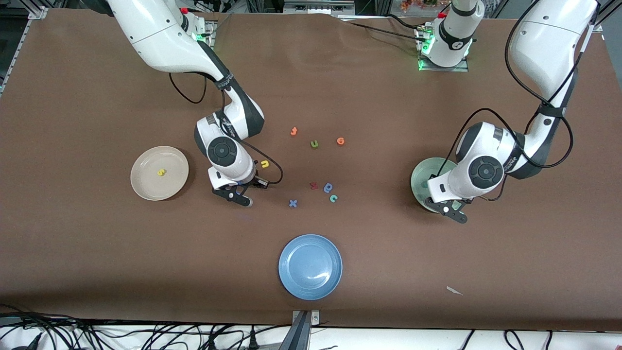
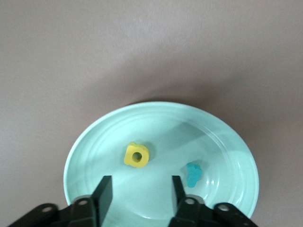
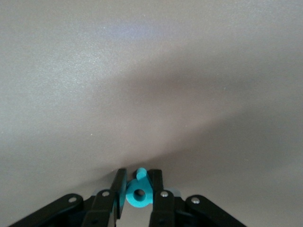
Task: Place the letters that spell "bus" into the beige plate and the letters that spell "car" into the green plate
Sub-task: 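Grasp the teal a with the right gripper while the left gripper lifts, then place the a on the cream plate while the left gripper grasps the c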
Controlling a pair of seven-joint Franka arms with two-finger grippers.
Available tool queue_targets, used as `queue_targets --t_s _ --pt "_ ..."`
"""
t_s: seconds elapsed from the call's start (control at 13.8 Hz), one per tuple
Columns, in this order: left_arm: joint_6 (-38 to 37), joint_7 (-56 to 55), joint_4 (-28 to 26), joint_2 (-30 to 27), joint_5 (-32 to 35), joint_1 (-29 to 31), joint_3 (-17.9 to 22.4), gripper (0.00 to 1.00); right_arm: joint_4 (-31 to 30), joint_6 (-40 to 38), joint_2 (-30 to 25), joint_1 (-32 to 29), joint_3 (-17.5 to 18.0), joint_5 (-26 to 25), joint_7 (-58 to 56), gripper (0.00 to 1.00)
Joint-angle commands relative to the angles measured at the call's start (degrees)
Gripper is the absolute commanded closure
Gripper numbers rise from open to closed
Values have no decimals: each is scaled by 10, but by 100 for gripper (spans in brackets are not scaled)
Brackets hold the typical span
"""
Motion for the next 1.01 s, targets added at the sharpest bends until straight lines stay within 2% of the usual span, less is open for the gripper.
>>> queue_targets --t_s 0.0,0.14,0.29,0.51,0.65,0.8,0.94 --pt "1 -3 1 -9 8 -9 -17 0 13 9 29 11 -2 5 3 98" --pt "0 -12 19 -11 8 -12 -60 0 19 1 25 6 -3 6 -10 98" --pt "1 -15 45 -6 8 -16 -86 0 39 -43 20 -1 -6 5 -38 98" --pt "-2 -16 116 26 6 -71 -89 0 54 -105 2 -22 -15 4 -104 99" --pt "-21 -46 152 39 -30 -91 -86 0 54 -150 -16 -23 -39 4 -149 99" --pt "-29 -100 157 39 -32 -91 -86 0 47 -175 -35 -23 -70 5 -213 99" --pt "-29 -193 158 45 -33 -95 -86 0 6 -176 -68 -24 -102 8 -281 99"
